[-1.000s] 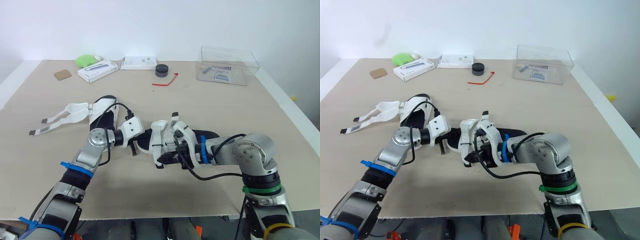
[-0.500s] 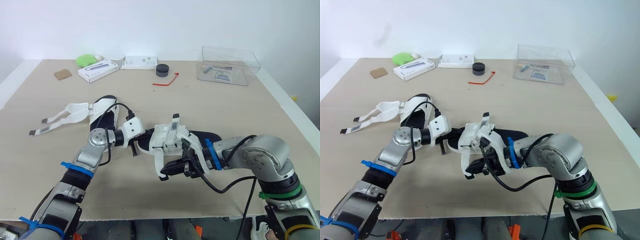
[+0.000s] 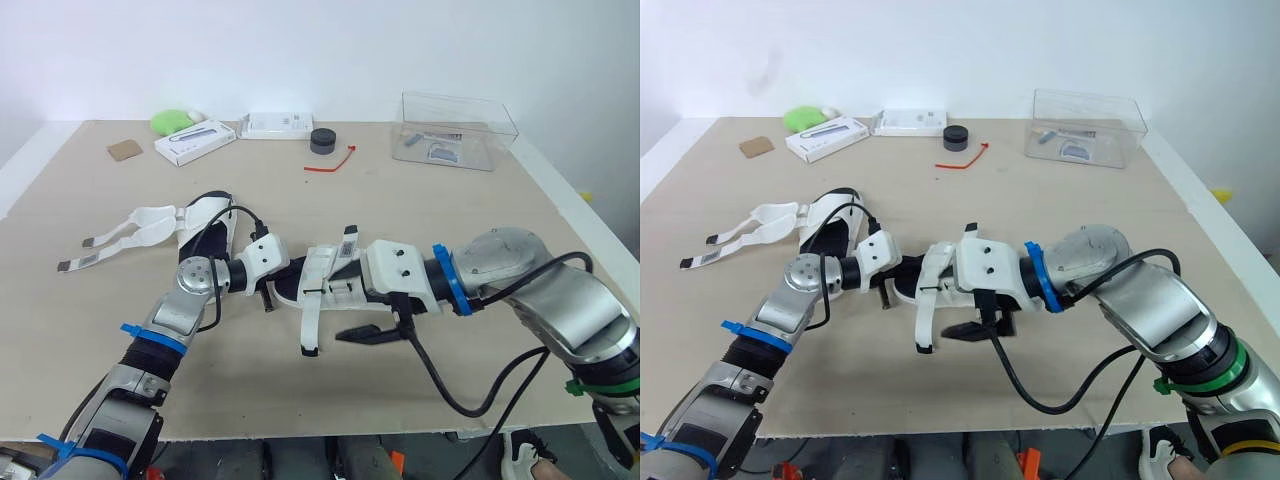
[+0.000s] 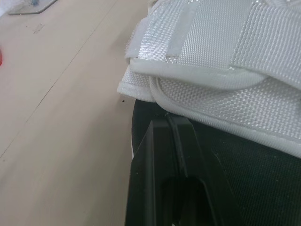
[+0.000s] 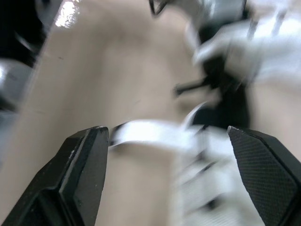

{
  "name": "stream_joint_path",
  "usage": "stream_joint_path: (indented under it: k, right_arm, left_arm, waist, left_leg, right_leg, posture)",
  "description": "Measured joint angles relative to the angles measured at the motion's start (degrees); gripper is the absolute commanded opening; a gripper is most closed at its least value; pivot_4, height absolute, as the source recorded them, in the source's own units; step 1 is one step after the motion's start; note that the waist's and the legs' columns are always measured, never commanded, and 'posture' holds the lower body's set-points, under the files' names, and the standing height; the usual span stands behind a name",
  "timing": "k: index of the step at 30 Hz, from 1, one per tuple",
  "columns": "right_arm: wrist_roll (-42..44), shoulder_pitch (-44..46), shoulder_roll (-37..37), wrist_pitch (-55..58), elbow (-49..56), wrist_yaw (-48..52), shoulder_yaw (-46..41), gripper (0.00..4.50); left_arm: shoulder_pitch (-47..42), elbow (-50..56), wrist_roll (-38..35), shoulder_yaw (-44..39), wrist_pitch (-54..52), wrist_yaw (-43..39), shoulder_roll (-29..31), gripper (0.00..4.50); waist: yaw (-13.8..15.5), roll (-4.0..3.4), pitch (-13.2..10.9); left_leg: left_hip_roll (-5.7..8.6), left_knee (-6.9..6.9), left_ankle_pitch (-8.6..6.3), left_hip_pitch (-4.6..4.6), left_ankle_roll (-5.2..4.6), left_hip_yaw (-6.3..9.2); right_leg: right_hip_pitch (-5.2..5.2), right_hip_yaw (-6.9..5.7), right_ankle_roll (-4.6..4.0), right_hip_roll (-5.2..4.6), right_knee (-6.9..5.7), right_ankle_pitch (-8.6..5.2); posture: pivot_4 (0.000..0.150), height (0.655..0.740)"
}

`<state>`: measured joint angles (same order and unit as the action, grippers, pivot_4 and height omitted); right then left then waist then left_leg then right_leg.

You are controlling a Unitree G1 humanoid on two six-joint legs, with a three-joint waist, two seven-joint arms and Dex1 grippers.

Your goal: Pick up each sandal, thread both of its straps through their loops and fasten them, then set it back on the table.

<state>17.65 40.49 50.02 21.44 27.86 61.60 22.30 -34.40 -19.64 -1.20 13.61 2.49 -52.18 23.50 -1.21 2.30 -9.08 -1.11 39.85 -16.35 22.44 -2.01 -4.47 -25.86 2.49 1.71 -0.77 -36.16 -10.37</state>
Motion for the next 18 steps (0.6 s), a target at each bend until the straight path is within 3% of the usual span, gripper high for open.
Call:
stream_joint_path:
  k: [4,8,12,18]
  right_arm:
    - [-16.3,-2.4,-1.0,-38.1,-10.7,0.8,3.7,4.45]
    - [-25.0,-3.4,-2.8,-58.9,-19.9,-0.8,4.7,4.45]
    - [-33.5,-3.4,-5.8,-68.9,-26.4,-4.5,5.1,4.45]
    - [-40.9,-0.4,-12.6,-70.2,-30.6,-7.9,6.6,4.45]
  left_arm:
    - [0.0,0.0,0.0,0.1,0.1,0.1,-0.3,0.00]
    - [0.0,-0.1,0.1,0.0,0.1,0.2,-0.3,0.00]
    - [0.0,-0.2,0.1,0.0,0.0,0.3,-0.2,0.00]
    - [0.0,-0.3,0.1,0.0,-0.3,0.5,-0.3,0.00]
  waist:
    - [0.0,0.00,0.0]
    - [0.0,0.00,0.0]
    - [0.0,0.00,0.0]
    - [0.0,-0.01,0.0]
  left_leg:
    - [0.08,0.01,0.00,-0.02,0.00,-0.14]
    - [0.12,0.01,0.01,-0.06,0.00,-0.21]
    - [0.11,0.01,0.03,-0.15,0.03,-0.25]
    - [0.06,0.01,0.07,-0.27,0.05,-0.33]
  right_leg:
    - [0.00,0.09,0.04,-0.08,0.01,0.04]
    - [0.01,0.19,-0.22,-0.11,0.00,0.23]
    - [0.04,0.23,-0.28,-0.10,-0.05,0.26]
    - [0.06,0.30,-0.39,-0.04,-0.13,0.32]
  posture:
    - [0.150,0.7400]
    - [0.150,0.7400]
    - [0.150,0.7400]
    - [0.150,0.7400]
